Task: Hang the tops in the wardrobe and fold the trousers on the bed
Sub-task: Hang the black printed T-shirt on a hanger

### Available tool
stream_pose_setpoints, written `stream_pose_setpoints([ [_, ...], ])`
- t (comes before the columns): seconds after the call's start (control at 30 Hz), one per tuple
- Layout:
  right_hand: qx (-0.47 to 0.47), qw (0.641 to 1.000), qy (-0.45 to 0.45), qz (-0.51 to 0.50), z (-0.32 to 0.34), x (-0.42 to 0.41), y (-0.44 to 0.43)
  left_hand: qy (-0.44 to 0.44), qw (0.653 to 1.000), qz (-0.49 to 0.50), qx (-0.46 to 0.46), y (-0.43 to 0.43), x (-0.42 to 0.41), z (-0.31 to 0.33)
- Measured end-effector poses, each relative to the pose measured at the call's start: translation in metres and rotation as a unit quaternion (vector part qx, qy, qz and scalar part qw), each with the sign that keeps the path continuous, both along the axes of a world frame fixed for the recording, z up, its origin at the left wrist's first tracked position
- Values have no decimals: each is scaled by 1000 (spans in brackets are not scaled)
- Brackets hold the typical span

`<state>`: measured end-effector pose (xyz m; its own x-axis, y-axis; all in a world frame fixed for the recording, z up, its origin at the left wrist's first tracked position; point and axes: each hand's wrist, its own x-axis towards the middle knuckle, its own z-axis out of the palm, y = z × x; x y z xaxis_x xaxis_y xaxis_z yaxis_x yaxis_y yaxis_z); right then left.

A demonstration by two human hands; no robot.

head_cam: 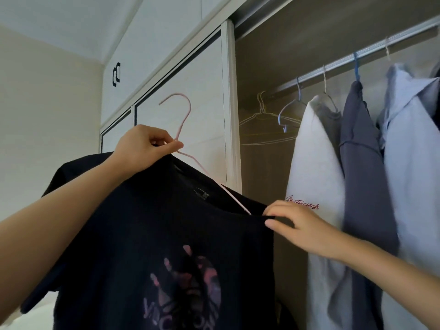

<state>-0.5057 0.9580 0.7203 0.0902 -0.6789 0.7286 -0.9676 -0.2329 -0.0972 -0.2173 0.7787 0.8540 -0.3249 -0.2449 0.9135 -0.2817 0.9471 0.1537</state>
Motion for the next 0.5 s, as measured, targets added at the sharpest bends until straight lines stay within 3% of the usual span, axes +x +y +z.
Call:
stream_pose_setpoints([
  [0.4, -31, 994, -92, 55, 37, 51, -15, -16, 998, -19, -55, 38, -52, -8],
  [0.5, 7, 984, -168, 62, 49, 58, -15, -30, 996, -18, -80, 46, -63, -14],
])
